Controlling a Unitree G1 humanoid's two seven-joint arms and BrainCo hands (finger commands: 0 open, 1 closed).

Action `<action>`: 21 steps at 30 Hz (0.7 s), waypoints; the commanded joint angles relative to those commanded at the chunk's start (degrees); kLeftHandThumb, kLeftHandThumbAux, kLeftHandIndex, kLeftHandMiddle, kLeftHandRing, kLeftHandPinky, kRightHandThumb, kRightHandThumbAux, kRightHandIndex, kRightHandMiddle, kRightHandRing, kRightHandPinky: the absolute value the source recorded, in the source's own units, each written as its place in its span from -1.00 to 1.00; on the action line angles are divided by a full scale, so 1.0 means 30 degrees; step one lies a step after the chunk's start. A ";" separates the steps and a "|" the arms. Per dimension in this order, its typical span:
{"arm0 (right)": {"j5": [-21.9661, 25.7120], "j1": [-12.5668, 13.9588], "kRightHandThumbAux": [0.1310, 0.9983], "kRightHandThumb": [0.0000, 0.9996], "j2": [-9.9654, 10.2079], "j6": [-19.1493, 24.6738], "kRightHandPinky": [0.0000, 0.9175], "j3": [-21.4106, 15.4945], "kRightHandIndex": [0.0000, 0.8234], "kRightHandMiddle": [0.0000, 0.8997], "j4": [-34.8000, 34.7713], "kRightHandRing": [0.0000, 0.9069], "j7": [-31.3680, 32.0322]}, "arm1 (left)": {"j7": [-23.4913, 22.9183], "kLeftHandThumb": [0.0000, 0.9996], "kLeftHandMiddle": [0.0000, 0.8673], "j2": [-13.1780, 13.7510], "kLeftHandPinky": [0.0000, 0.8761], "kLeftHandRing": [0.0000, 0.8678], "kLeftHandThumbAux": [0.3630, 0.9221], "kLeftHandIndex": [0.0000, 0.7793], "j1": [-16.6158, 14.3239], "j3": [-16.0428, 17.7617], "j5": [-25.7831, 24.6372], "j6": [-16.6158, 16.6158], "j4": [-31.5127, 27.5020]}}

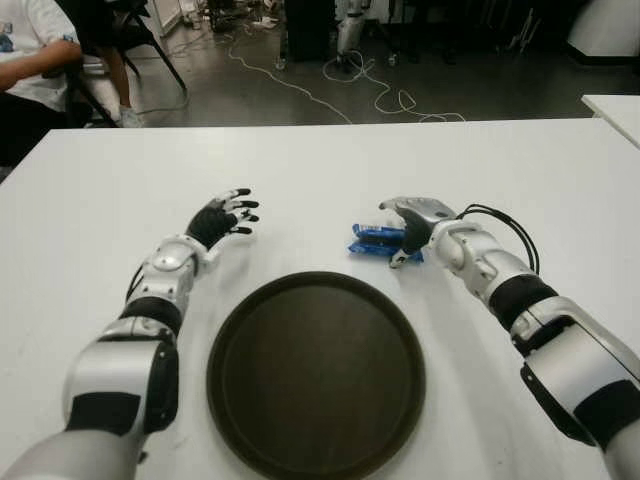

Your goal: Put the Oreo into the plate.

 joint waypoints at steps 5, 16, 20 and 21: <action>0.0077 -0.0081 0.54 -1.00 0.0216 0.0346 -0.73 -0.0091 -0.64 -0.61 0.0214 -0.62 0.0024 | 0.0049 -1.00 -0.47 -0.0007 -0.30 -0.38 -0.01 -0.64 -0.0003 -0.0057 0.0076 -0.0048 -0.0009; 0.0152 -0.0103 0.51 -1.00 0.0666 0.0627 -0.77 -0.0258 -0.67 -0.64 0.0787 -0.67 -0.0438 | -0.0010 -1.00 -0.47 -0.0093 -0.29 -0.38 0.05 -0.63 -0.0009 0.0067 -0.0066 -0.0110 -0.0014; 0.0089 -0.0045 0.55 -1.00 0.0753 0.0470 -0.72 -0.0229 -0.66 -0.62 0.1012 -0.65 -0.0870 | -0.0001 -1.00 -0.48 -0.0125 -0.28 -0.39 0.05 -0.63 0.0011 0.0101 -0.0080 -0.0124 -0.0017; 0.0077 -0.0029 0.56 -1.00 0.0770 0.0437 -0.70 -0.0222 -0.64 -0.61 0.1044 -0.63 -0.1004 | -0.0008 -1.00 -0.48 -0.0131 -0.27 -0.38 0.06 -0.63 0.0015 0.0113 -0.0092 -0.0127 -0.0019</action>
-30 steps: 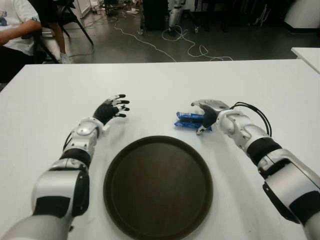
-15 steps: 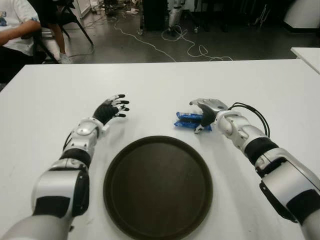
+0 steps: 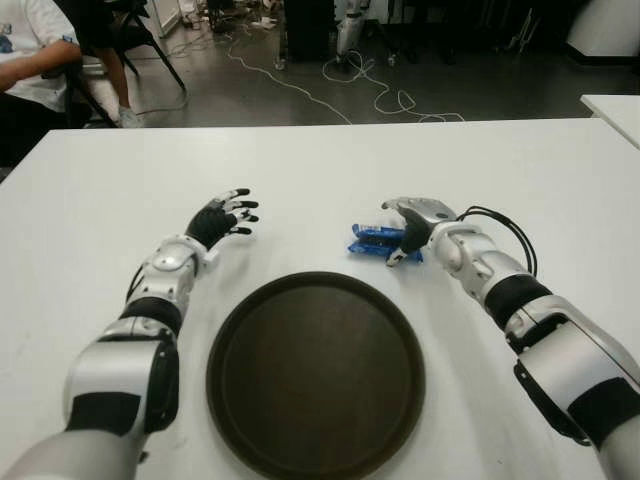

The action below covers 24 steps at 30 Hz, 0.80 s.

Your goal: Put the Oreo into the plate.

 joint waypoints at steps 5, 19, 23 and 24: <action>-0.0030 0.0010 0.57 -1.00 0.0170 0.0094 -0.63 0.0029 -0.57 -0.55 0.0170 -0.56 -0.0424 | -0.0018 -1.00 -0.46 -0.0048 -0.25 -0.37 0.09 -0.63 0.0015 0.0047 -0.0067 -0.0030 -0.0060; -0.0292 0.0014 0.53 -1.00 0.0350 -0.0109 -0.60 0.0443 -0.54 -0.55 -0.0063 -0.55 -0.0777 | -0.0043 -1.00 -0.48 0.0014 -0.29 -0.39 0.01 -0.64 0.0004 -0.0088 0.0088 0.0002 -0.0046; -0.0319 0.0586 0.52 -1.00 0.0093 -0.0975 -0.59 0.0644 -0.53 -0.55 -0.1329 -0.55 -0.1349 | -0.0006 -1.00 -0.47 0.0016 -0.31 -0.39 0.04 -0.62 0.0018 -0.0094 0.0094 -0.0040 -0.0048; -0.0314 0.0733 0.52 -1.00 0.0009 -0.1159 -0.55 0.0671 -0.51 -0.53 -0.1613 -0.53 -0.1485 | 0.0004 -1.00 -0.47 0.0017 -0.32 -0.39 0.06 -0.62 0.0019 -0.0096 0.0095 -0.0044 -0.0049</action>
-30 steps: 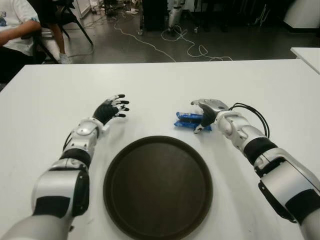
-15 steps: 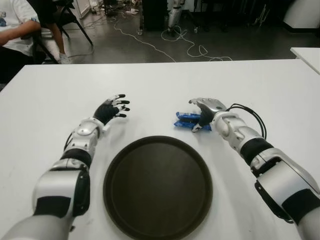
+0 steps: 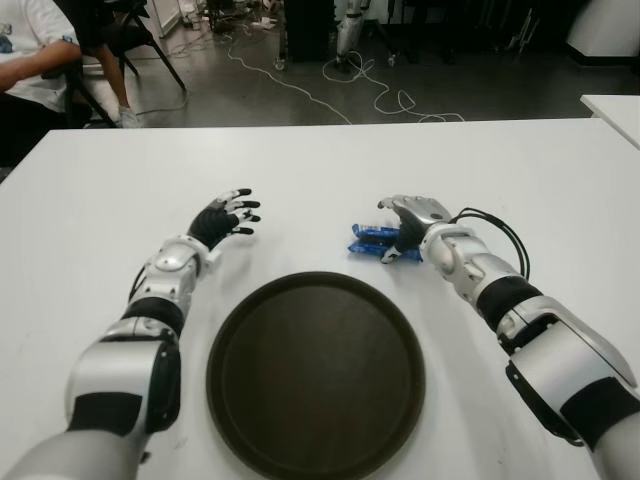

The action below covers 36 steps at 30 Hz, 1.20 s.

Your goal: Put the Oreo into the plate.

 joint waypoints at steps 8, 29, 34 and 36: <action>0.0007 0.0672 0.55 -1.00 -0.0413 -0.0812 -0.43 -0.0028 -0.44 -0.46 -0.1669 -0.44 -0.0794 | 0.0079 -1.00 -0.49 0.0011 -0.28 -0.40 0.05 -0.63 -0.0005 -0.0011 0.0006 0.0042 -0.0022; -0.0245 0.3983 0.49 -1.00 -0.2329 0.0600 -0.45 -0.0879 -0.46 -0.44 -1.1409 -0.43 0.2144 | 0.0003 -1.00 -0.48 0.0066 -0.26 -0.37 -0.03 -0.64 -0.0083 -0.0059 -0.0048 0.0155 -0.0047; -0.0251 0.4332 0.45 -1.00 -0.2829 0.1247 -0.49 -0.0960 -0.46 -0.46 -1.3112 -0.45 0.4320 | -0.0129 -1.00 -0.46 0.0074 -0.28 -0.36 0.00 -0.61 -0.0067 0.0013 -0.0121 0.0138 -0.0034; -0.0246 0.4478 0.45 -1.00 -0.3140 0.1491 -0.50 -0.1018 -0.47 -0.47 -1.4038 -0.46 0.5271 | -0.0145 -1.00 -0.45 0.0082 -0.29 -0.36 0.01 -0.61 -0.0059 0.0022 -0.0120 0.0130 -0.0035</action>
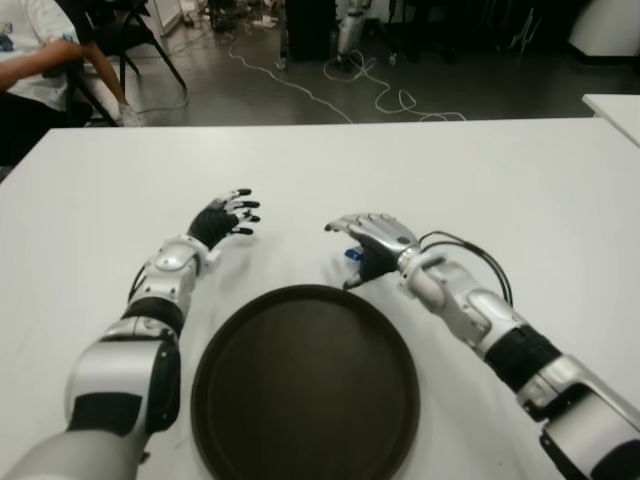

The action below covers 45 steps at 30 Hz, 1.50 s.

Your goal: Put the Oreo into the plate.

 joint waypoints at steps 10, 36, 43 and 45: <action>-0.0165 0.0470 0.43 -1.00 -0.1291 0.1139 -0.68 -0.0305 -0.65 -0.60 -0.4192 -0.61 0.4425 | 0.0161 -1.00 -0.48 0.0009 -0.29 -0.39 0.06 -0.66 -0.0023 0.0017 0.0048 0.0104 0.0000; -0.0274 0.0414 0.47 -1.00 -0.1282 0.1428 -0.71 -0.1091 -0.67 -0.61 -0.3900 -0.63 0.4310 | 0.0078 -1.00 -0.48 0.0127 -0.27 -0.38 0.02 -0.63 0.0036 0.0095 -0.0006 0.0167 -0.0012; -0.0296 0.0181 0.47 -1.00 -0.1328 0.1436 -0.72 -0.1528 -0.65 -0.60 -0.3393 -0.62 0.3870 | -0.0087 -1.00 -0.47 0.0192 -0.29 -0.38 0.00 -0.62 0.0089 0.0122 -0.0038 0.0124 -0.0011; -0.0193 -0.0350 0.47 -1.00 -0.1265 0.1074 -0.71 -0.1691 -0.64 -0.59 -0.1850 -0.61 0.3151 | -0.0106 -1.00 -0.47 0.0206 -0.29 -0.39 0.01 -0.62 0.0102 0.0122 -0.0037 0.0096 -0.0015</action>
